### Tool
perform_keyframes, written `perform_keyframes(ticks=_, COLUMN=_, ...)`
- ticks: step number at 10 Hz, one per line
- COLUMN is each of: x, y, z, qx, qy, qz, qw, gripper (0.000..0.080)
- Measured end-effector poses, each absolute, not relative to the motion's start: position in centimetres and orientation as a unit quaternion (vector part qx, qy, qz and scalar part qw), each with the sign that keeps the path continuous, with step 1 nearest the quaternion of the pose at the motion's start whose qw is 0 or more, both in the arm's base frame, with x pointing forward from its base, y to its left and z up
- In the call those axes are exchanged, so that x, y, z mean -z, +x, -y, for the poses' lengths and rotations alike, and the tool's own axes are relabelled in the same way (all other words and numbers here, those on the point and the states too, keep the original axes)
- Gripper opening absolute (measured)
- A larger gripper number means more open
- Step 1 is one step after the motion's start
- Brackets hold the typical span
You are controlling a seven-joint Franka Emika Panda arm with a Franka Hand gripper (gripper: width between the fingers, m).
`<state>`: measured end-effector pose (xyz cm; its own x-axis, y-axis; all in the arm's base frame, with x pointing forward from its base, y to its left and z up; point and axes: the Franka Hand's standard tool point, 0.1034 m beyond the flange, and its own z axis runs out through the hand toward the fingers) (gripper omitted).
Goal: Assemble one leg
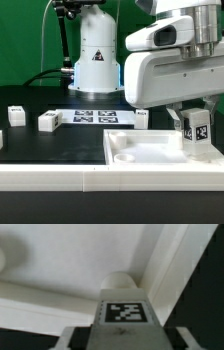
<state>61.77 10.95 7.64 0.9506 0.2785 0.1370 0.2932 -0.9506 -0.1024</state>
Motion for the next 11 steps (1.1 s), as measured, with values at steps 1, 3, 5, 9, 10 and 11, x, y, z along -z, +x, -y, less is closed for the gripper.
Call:
perform_keyframes(ticks=1, x=-7.6, y=61.8, z=-11.0, qx=0.061, qy=-0.986, qz=0.146, qw=0.061, gripper=0.0288)
perform_keyframes(ticks=3, x=-7.6, y=61.7, z=-11.0, qx=0.056, qy=-0.993, qz=0.074, qw=0.066, gripper=0.0288)
perform_keyframes(ticks=5, x=-7.6, y=61.7, z=-11.2, qx=0.047, qy=-0.996, qz=-0.028, qw=0.072, gripper=0.0288)
perform_keyframes(ticks=9, x=-7.5, y=61.6, z=-11.8, qx=0.031, qy=-0.952, qz=-0.296, qw=0.074, gripper=0.029)
perform_keyframes(ticks=10, x=-7.5, y=61.6, z=-11.9, qx=0.03, qy=-0.938, qz=-0.337, qw=0.073, gripper=0.029)
perform_keyframes(ticks=11, x=-7.4, y=61.6, z=-12.1, qx=0.022, qy=-0.91, qz=-0.407, qw=0.076, gripper=0.029)
